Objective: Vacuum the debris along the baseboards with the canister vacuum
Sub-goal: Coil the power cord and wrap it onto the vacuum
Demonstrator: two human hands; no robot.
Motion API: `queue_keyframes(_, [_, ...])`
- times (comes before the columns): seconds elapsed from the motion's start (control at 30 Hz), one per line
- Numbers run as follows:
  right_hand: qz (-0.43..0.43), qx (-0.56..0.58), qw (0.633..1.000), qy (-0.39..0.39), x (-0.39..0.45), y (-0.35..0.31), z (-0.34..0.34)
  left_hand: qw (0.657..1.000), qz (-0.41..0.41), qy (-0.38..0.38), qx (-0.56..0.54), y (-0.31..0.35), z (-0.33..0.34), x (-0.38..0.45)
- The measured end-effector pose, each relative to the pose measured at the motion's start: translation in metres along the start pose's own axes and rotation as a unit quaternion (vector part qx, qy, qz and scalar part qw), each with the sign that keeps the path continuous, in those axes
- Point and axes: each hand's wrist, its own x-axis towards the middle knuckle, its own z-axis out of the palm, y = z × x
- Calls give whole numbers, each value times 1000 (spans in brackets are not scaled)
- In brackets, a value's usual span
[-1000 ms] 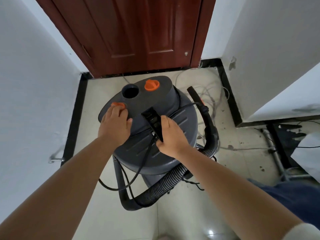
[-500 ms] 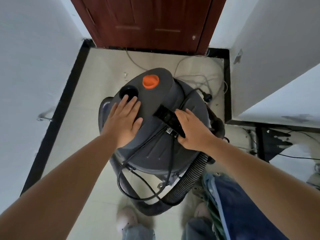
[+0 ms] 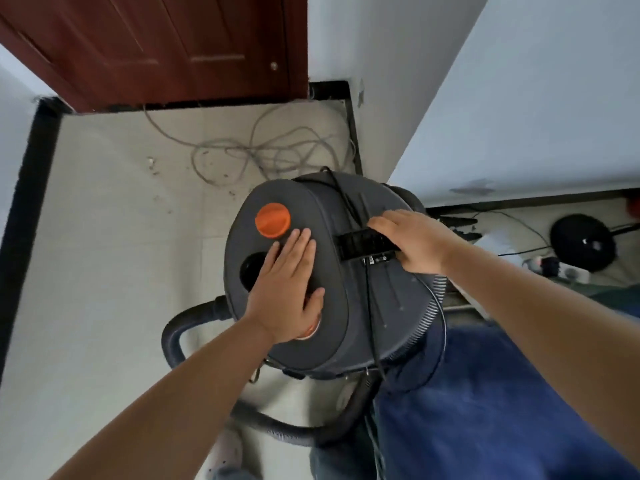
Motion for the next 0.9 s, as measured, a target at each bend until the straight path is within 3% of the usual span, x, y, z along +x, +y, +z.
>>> queue_keyframes(0.17, [36,-23,999,14,-19,42,0,999,-23,30,-16,44,7,33])
queue_keyframes(0.5, [47,-36,998,9,-20,93,-2,999,-7,49,-11,66,7,78])
queue_keyframes(0.67, [52,-38,998,18,-18,82,-2,999,-18,37,-12,60,7,75])
queue_keyframes(0.8, [61,-10,997,47,-22,70,4,999,-19,-25,-28,57,0,65])
queue_keyframes(0.9, [84,13,994,68,-24,62,9,994,-44,17,-94,57,-9,69])
